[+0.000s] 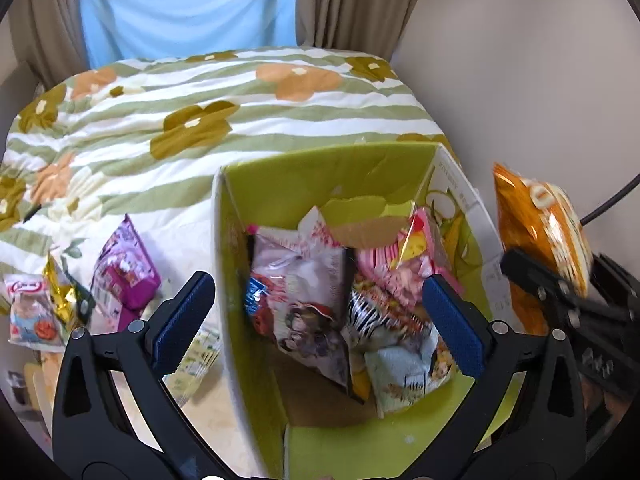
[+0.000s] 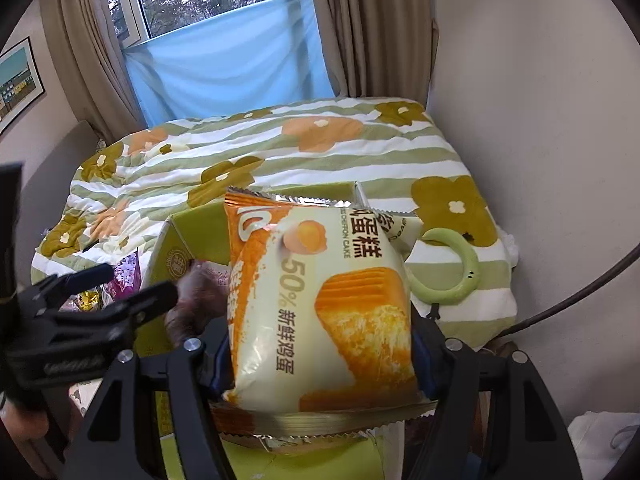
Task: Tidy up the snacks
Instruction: 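Lift both bags and carry them over the yellow box, then open both tools to drop the bags into the yellow box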
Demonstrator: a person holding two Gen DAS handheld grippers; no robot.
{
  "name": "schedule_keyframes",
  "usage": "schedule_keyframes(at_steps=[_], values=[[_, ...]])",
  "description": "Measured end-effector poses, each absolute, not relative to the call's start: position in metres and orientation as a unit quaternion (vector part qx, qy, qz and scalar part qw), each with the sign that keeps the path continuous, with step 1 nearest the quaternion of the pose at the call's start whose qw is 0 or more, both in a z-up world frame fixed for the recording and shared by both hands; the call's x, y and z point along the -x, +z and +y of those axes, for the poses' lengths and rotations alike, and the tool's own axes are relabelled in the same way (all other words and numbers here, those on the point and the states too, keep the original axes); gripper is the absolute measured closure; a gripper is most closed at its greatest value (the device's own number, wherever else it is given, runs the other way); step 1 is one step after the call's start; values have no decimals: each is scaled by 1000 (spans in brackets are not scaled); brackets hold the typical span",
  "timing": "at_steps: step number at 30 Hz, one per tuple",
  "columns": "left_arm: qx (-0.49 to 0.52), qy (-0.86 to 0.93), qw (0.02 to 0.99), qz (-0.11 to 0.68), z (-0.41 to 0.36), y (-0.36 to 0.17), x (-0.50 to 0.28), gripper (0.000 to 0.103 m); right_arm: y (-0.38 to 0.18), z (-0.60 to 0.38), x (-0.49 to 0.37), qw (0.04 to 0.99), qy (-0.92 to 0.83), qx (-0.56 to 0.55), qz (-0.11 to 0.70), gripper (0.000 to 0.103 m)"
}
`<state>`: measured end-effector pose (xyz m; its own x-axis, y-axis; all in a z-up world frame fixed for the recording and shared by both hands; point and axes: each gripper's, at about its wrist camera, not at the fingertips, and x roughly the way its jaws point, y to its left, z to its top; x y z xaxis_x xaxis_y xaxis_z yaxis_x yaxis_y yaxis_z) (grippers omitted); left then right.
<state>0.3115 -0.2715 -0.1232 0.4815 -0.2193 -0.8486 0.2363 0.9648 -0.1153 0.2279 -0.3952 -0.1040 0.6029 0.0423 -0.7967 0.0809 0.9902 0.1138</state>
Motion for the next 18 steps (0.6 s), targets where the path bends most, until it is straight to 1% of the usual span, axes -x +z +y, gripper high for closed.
schedule_keyframes(at_steps=[6,12,18], values=[[-39,-120,864,487,-262,-123,-299,1,-107,-394,-247,888,2,-68,455,38],[-40,-121,863,488,-251,-124,-306,1,-107,-381,-279,884,21,-48,465,38],[-36,-119,861,492,-240,-130,-320,1,-116,-373,-304,875,33,-55,479,37]])
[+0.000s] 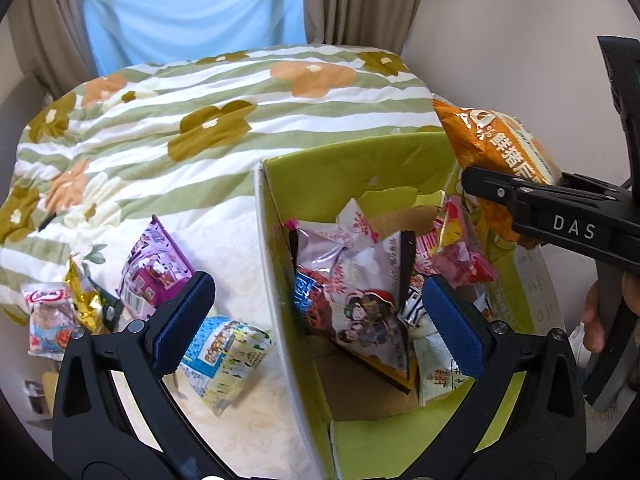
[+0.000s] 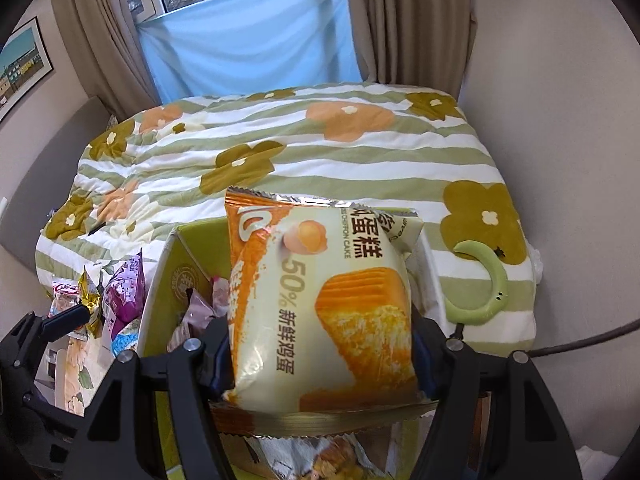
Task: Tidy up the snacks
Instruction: 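Open both tools to drop the bags into the yellow box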
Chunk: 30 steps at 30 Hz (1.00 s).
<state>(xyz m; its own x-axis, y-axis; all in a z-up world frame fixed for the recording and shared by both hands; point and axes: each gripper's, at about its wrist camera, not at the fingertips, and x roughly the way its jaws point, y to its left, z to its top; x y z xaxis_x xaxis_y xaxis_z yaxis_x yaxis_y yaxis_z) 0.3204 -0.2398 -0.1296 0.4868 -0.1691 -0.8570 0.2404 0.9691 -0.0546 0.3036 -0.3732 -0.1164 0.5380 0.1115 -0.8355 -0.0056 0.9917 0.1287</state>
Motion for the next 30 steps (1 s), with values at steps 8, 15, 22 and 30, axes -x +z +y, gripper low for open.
schedule_keyframes(at_steps=[8,15,22,30], values=[[-40,-124,858,496,-230,-132,-322,1,-113,-373,-289,888,21,-56,455,0],[-38,-127,858,496,-224,-130,-316,1,-111,-377,-264,886,4,-53,460,0],[-35,-125,871,474,-227,-110,-301,1,-91,-381,-242,898,-6,-55,437,0],[-23,-100,890,445,-217,-76,-272,1,-64,-375,-218,910,6,-28,414,0]])
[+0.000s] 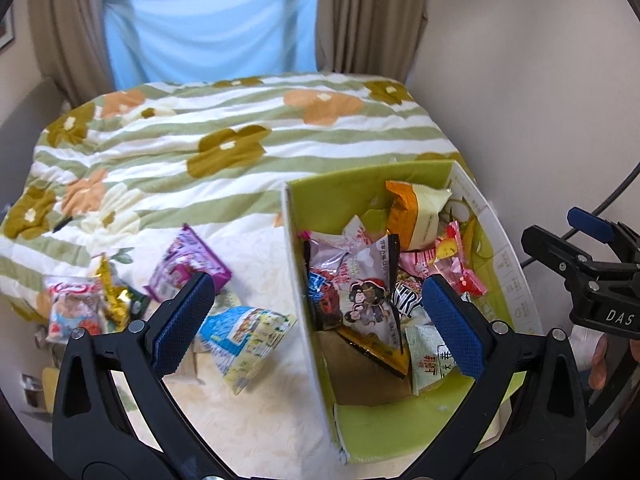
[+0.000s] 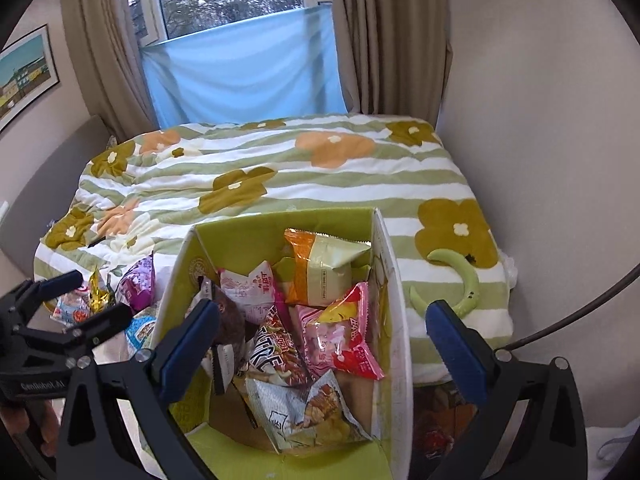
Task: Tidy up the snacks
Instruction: 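Open both tools to drop the bags into the yellow box, then move both tools back over the remaining snacks on the table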
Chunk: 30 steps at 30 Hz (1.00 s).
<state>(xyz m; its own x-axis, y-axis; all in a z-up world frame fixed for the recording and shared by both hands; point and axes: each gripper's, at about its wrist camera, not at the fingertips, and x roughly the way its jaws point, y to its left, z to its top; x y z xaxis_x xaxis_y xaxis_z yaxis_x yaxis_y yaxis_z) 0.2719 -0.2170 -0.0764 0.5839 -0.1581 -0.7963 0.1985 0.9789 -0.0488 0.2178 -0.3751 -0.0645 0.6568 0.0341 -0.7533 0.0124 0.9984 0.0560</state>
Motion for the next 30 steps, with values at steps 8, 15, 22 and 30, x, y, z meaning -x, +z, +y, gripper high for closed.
schedule_keyframes(at_steps=[8,15,22,30], values=[[-18,-34,903,427,-169,-58,-225,1,-48,-339,-194,925,62,-24,373,0],[13,3,912,410,-108,-48,-197,1,-38,-288,-181,933,91,-17,349,0],[20,20,914,405,-27,-38,-188,1,-34,-215,-178,933,113,-23,341,0],[37,49,902,427,90,-50,-190,1,-52,-130,-194,924,124,-43,358,0]])
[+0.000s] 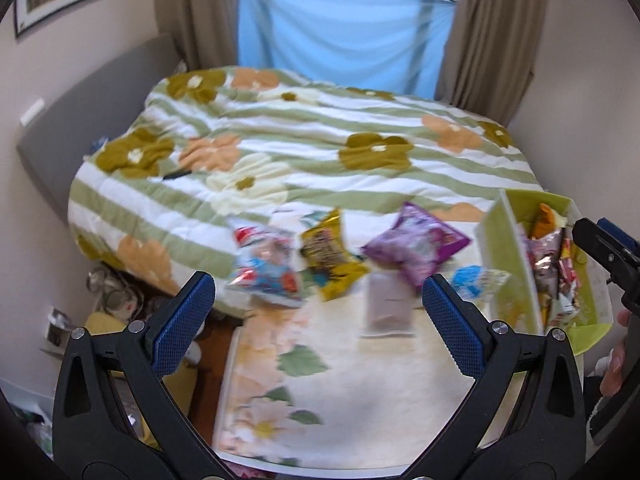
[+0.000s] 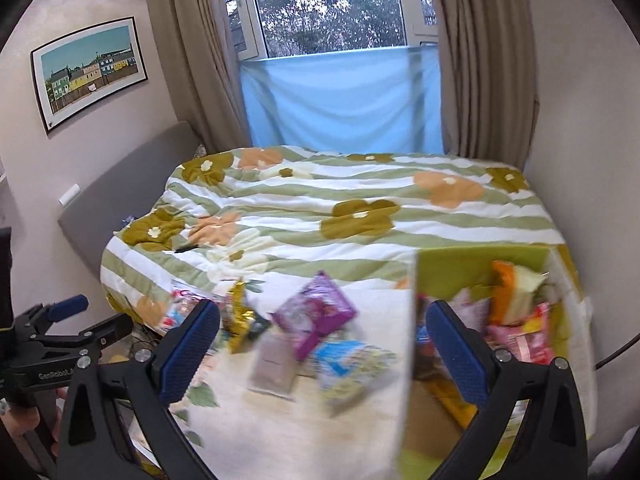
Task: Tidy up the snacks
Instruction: 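Move both tools back over the remaining snacks on the table, then grasp the blue-white seal-printed bag with the left tool while the right tool grasps the gold bag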
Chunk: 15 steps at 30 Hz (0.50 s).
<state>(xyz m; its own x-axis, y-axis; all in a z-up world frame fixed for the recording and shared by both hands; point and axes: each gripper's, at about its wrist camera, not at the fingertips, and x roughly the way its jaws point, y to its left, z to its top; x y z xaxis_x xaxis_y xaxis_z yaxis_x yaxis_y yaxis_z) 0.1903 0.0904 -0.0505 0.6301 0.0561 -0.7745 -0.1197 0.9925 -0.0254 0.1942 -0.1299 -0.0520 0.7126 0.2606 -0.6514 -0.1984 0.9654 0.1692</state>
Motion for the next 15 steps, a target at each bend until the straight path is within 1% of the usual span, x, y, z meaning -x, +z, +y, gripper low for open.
schedule_keyframes(at_steps=[4,7,11,15], values=[[53,48,896,439,142,-66,-201,1,-70,-88,-208,918,123,-43,375,0],[76,32,884,460,175,-88,-218,1,-86,-61,-219,914,120,-48,386,0],[87,18,867,491,201,-122,-248,1,-108,-29,-233,908,116,-37,400,0],[110,0,847,520,210,-160,-275,1,-133,-9,-252,897,122,-37,423,0]])
